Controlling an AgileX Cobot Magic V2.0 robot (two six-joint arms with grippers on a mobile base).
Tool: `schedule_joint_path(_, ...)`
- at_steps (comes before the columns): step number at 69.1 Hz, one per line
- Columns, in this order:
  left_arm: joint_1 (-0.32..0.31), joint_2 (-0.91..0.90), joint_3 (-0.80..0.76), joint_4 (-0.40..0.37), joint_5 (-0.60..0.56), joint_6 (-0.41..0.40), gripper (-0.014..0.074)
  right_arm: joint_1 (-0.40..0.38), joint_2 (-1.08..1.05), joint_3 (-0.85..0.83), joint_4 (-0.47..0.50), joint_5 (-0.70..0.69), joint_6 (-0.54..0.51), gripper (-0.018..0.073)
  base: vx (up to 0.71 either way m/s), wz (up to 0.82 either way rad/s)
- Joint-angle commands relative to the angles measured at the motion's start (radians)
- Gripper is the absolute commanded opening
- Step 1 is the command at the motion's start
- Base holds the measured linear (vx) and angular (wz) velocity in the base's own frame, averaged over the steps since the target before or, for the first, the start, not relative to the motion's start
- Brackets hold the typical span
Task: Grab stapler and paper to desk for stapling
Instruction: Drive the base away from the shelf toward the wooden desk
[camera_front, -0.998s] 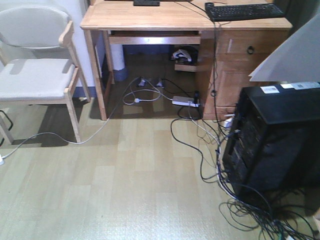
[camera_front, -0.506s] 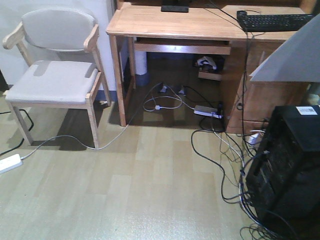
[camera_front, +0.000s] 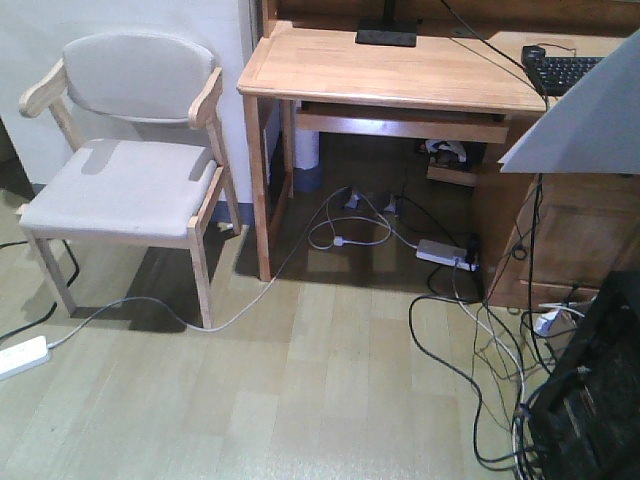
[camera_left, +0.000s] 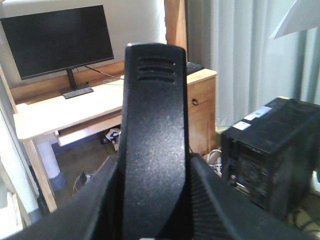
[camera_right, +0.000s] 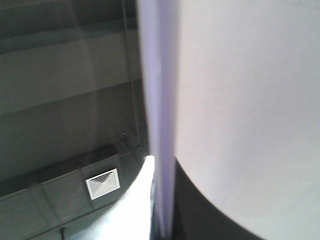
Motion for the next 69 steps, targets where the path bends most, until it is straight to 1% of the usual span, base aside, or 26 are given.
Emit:
schedule_joint_path(1, -0.008, 0.015, -0.026, -0.008, -0.125, 0.000, -0.0006, -0.005, 0.009, -0.024, -0.017, -0.032, -0.011, -0.0006, 0.34, -0.03)
schedule_joint_path(69, -0.008, 0.015, -0.026, -0.008, -0.125, 0.000, -0.0006, -0.005, 0.009, -0.024, -0.017, -0.034, -0.011, -0.0006, 0.37, -0.11)
